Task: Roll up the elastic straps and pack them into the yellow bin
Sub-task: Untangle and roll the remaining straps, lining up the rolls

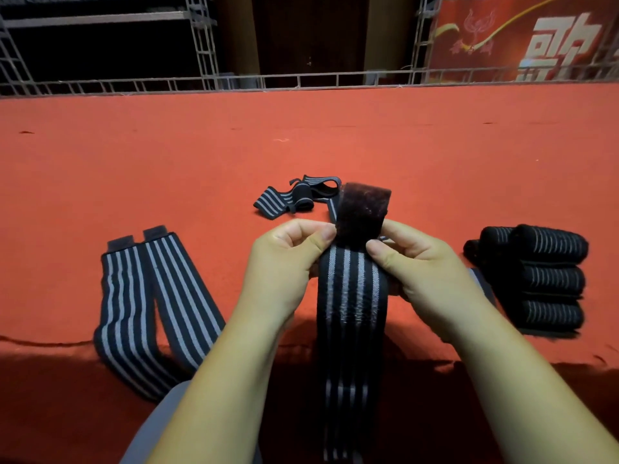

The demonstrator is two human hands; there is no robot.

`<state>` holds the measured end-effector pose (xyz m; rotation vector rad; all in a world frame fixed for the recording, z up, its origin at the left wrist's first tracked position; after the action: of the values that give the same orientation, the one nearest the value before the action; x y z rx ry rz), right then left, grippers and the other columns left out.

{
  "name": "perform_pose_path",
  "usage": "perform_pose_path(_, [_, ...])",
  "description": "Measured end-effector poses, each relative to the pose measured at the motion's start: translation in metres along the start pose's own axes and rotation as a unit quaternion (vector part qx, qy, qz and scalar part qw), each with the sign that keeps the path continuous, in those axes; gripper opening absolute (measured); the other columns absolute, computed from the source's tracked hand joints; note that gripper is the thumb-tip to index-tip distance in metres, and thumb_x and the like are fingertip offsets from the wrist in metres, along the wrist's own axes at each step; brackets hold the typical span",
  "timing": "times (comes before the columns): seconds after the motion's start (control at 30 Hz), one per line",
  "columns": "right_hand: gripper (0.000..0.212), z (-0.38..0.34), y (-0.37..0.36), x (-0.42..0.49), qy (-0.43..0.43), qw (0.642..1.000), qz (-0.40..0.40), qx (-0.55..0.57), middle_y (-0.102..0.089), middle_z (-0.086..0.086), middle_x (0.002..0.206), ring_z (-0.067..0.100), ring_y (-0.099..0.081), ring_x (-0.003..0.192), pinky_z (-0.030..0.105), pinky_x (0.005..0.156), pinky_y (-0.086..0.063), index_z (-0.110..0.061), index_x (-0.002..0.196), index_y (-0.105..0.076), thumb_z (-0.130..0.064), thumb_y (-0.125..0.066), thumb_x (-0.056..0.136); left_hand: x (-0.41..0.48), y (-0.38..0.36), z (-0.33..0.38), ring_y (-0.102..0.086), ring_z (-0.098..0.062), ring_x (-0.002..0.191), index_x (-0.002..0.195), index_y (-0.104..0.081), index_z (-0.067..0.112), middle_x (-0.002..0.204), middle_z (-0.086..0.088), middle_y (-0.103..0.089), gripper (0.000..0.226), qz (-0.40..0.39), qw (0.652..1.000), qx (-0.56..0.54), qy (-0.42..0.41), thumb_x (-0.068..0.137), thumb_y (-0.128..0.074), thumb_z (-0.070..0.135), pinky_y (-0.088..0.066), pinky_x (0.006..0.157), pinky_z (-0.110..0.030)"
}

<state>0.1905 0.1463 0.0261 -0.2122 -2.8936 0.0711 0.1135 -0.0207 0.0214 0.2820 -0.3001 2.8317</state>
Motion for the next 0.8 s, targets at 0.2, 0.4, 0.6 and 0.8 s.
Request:
perform_pose_path(0.2, [0.035, 0.018, 0.004, 0.008, -0.018, 0.998, -0.024, 0.061, -0.078, 0.018, 0.125, 0.03, -0.077, 0.111, 0.03, 0.084, -0.063, -0.021, 0.132, -0.077, -0.007, -0.062, 0.104, 0.002, -0.001, -0.013, -0.072, -0.025, 0.085, 0.089, -0.084, 0.017, 0.093, -0.014, -0.08, 0.024, -0.029, 0.999, -0.026, 0.006, 0.1, -0.071, 0.0, -0.058, 0.081, -0.038])
perform_pose_path(0.4, [0.045, 0.029, 0.002, 0.009, -0.062, 0.992, -0.052, 0.097, -0.078, 0.024, 0.121, 0.026, -0.077, 0.109, 0.028, 0.086, -0.064, -0.003, 0.118, -0.079, 0.012, -0.039, 0.104, 0.0, 0.009, -0.019, -0.074, -0.017, 0.088, 0.093, -0.083, 0.019, 0.094, -0.007, -0.081, 0.028, -0.054, 0.998, 0.033, -0.006, 0.101, -0.069, -0.004, -0.061, 0.084, -0.031])
perform_pose_path(0.6, [0.02, 0.036, 0.0, 0.009, -0.061, 0.995, -0.052, 0.067, -0.08, 0.009, 0.112, 0.02, -0.076, 0.105, 0.029, 0.088, -0.061, -0.018, 0.098, -0.086, -0.008, -0.069, 0.096, -0.004, 0.013, -0.032, -0.077, -0.02, 0.099, 0.104, -0.081, 0.012, 0.103, -0.01, -0.082, 0.021, -0.067, 0.996, 0.016, 0.047, 0.1, -0.069, -0.004, -0.062, 0.097, -0.035])
perform_pose_path(0.8, [0.033, 0.038, 0.003, 0.011, -0.023, 0.998, -0.058, 0.031, -0.07, 0.013, 0.116, 0.028, -0.07, 0.111, 0.043, 0.102, -0.059, -0.022, 0.116, -0.068, 0.007, -0.068, 0.099, -0.013, 0.005, -0.045, -0.078, -0.03, 0.112, 0.121, -0.073, 0.0, 0.116, -0.018, -0.081, 0.023, -0.105, 0.989, -0.036, 0.1, 0.1, -0.075, 0.007, -0.062, 0.1, -0.042])
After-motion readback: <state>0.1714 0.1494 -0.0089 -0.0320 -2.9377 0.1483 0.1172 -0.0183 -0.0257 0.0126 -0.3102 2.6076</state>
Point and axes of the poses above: each hand's wrist, its own x-axis towards the middle knuckle, its own y-axis out of the back of the hand, z = x × y, the point moved 8 cm from there along x, towards the middle knuckle
